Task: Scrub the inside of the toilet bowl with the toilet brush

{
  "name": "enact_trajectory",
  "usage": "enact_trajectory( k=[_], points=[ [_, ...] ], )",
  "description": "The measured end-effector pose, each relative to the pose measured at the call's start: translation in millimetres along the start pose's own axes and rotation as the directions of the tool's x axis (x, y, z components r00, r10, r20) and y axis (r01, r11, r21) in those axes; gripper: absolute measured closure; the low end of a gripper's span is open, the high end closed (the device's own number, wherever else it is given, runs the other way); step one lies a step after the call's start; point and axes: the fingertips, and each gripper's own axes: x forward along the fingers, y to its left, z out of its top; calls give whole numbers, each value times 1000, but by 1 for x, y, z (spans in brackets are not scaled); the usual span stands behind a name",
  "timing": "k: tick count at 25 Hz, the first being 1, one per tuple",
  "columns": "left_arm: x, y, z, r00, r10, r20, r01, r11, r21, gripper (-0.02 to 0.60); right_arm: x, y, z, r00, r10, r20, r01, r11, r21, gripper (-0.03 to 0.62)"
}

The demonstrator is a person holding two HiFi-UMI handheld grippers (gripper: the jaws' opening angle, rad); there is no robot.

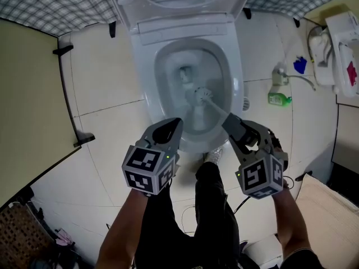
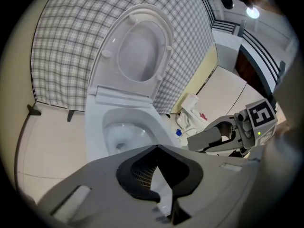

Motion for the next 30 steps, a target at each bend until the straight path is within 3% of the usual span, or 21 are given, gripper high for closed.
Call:
enact_trajectory(
  k=[9, 14, 21, 27, 30],
  points=[
    [1, -2, -3, 1000, -5, -11, 5, 1000, -5, 572, 50, -16, -10, 998, 18, -53, -17, 1000, 12, 395],
    [-3, 6, -7, 1000, 10, -10, -10, 1000, -18, 572, 81, -23, 5, 999, 37, -28, -34, 994, 107, 395],
    [-3, 8, -12, 1000, 10, -14, -11, 999, -36, 572, 59, -9, 24, 990, 86, 109, -115, 948, 297, 396],
    [1, 6, -12, 1000, -1, -20, 0, 999, -34, 572, 82, -13, 36, 983, 4, 181, -76, 916, 395, 395],
    [2, 7, -14, 1000, 1, -27, -2, 1000, -27, 572, 99, -24, 37, 982, -43, 184, -49, 881, 471, 395]
  ],
)
